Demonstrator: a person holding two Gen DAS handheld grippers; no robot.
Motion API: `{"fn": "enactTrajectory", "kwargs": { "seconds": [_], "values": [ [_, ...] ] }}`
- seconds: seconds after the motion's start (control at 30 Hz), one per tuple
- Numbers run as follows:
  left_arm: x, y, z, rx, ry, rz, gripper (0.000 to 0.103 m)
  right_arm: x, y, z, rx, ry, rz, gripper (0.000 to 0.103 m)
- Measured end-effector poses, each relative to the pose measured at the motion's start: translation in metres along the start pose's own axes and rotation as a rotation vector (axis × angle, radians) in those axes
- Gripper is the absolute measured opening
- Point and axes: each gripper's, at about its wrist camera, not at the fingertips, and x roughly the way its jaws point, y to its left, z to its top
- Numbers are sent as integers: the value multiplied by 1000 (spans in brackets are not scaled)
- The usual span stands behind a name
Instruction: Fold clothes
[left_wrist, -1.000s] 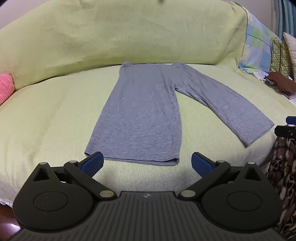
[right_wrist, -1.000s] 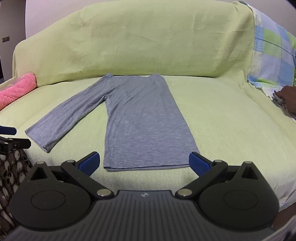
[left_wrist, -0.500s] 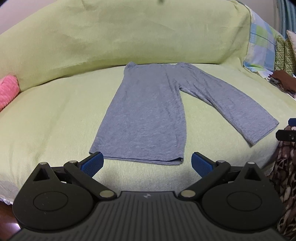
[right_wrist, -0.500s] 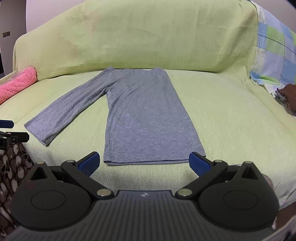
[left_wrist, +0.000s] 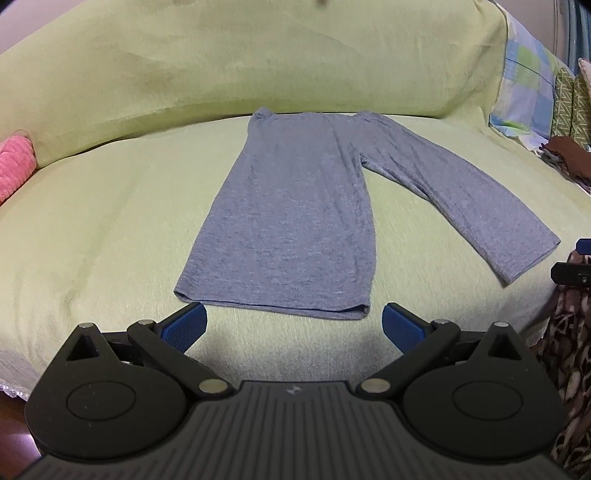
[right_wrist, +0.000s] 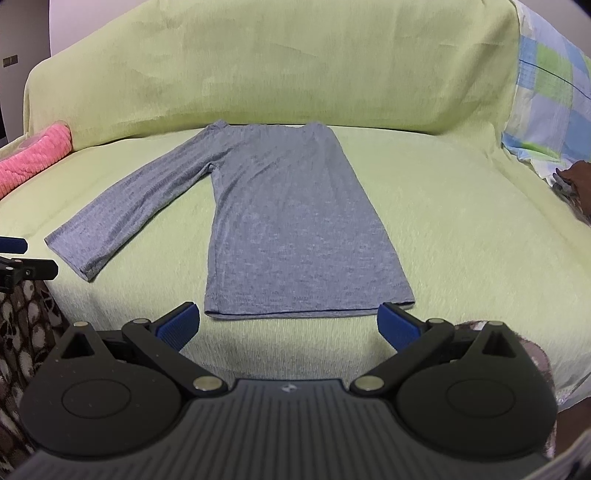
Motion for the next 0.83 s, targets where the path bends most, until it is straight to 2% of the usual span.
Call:
{"fn": "enactTrajectory", "kwargs": {
  "seconds": [0.83],
  "values": [
    [-3,-3,1,14,-10,-41,102,2,-2,0,-6,10,1,101]
  ]
}}
